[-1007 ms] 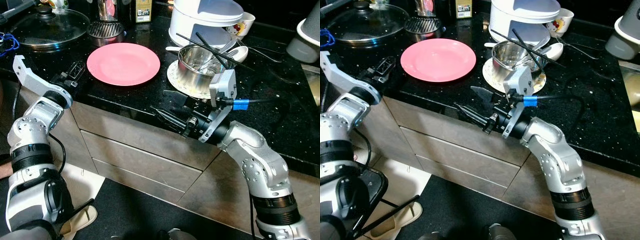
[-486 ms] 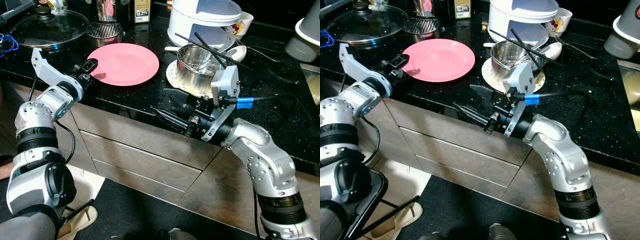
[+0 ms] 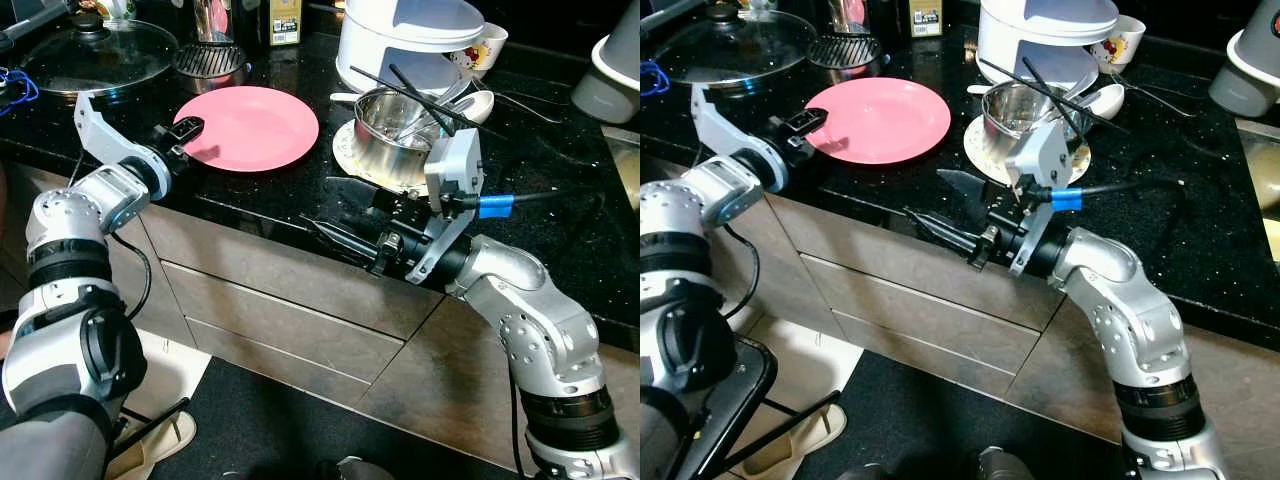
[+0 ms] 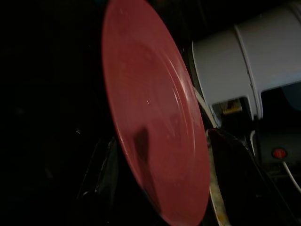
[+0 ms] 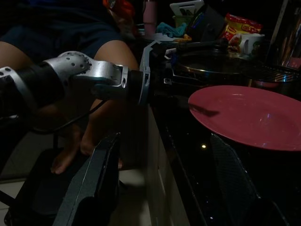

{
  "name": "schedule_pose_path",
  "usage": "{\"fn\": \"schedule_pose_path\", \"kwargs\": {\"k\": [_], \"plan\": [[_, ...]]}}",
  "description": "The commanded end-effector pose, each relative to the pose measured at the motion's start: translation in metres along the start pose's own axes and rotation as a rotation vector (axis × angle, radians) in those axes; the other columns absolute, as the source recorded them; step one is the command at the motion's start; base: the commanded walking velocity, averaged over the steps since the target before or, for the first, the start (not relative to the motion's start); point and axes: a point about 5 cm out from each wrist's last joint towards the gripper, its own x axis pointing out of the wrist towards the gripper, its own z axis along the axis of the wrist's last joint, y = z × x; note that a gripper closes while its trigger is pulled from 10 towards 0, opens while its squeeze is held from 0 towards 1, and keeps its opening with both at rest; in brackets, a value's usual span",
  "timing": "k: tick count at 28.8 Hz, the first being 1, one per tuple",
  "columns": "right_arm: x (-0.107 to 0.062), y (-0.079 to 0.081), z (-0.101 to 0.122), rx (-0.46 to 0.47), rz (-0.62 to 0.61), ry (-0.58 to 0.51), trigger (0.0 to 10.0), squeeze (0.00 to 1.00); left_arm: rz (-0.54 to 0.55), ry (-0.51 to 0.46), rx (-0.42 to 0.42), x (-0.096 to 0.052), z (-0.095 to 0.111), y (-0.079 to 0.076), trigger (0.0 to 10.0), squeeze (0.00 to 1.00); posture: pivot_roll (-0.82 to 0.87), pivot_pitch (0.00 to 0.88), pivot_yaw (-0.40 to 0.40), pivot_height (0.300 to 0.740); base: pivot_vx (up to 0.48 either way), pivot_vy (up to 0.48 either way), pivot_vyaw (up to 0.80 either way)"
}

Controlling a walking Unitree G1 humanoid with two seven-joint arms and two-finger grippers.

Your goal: Kitchen organization

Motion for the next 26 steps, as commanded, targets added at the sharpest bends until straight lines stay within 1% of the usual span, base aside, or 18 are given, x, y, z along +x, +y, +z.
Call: {"fn": "schedule_pose_path", "kwargs": {"k": [1, 7, 8, 9, 10, 16, 26], "plan": [[-0.002, 0.002, 0.002, -0.002, 0.010, 0.000, 10.0, 0.00, 0.059, 0.085, -0.015, 0.002, -0.016, 0.013, 10.0, 0.00, -0.04, 0.107, -0.064, 0.740, 0.000, 0.000, 0.00], [-0.003, 0.002, 0.003, -0.007, 0.009, 0.003, 10.0, 0.00, 0.055, 0.108, -0.004, 0.006, -0.017, 0.008, 10.0, 0.00, -0.04, 0.098, -0.062, 0.740, 0.000, 0.000, 0.00], [-0.003, 0.002, 0.004, -0.009, 0.008, 0.004, 10.0, 0.00, 0.055, 0.112, -0.003, 0.006, -0.016, 0.007, 9.8, 0.00, -0.05, 0.100, -0.060, 0.740, 0.000, 0.000, 0.00], [-0.003, 0.002, 0.004, -0.009, 0.008, 0.004, 10.0, 0.00, 0.054, 0.116, -0.002, 0.006, -0.016, 0.006, 9.8, 0.00, -0.05, 0.100, -0.059, 0.740, 0.000, 0.000, 0.00], [-0.003, 0.002, 0.004, -0.009, 0.007, 0.004, 10.0, 0.00, 0.063, 0.115, -0.002, 0.006, -0.015, 0.006, 0.0, 0.00, -0.05, 0.101, -0.058, 0.740, 0.000, 0.000, 0.00], [-0.004, 0.002, 0.005, -0.011, 0.000, 0.006, 10.0, 0.00, 0.084, 0.123, -0.002, 0.005, -0.013, 0.009, 0.0, 0.00, -0.05, 0.106, -0.055, 0.740, 0.000, 0.000, 0.00], [-0.005, 0.001, 0.006, -0.012, -0.007, 0.011, 10.0, 0.00, 0.138, 0.129, -0.039, 0.002, -0.018, 0.025, 0.0, 0.00, -0.05, 0.115, -0.056, 0.740, 0.000, 0.000, 0.00]]}}
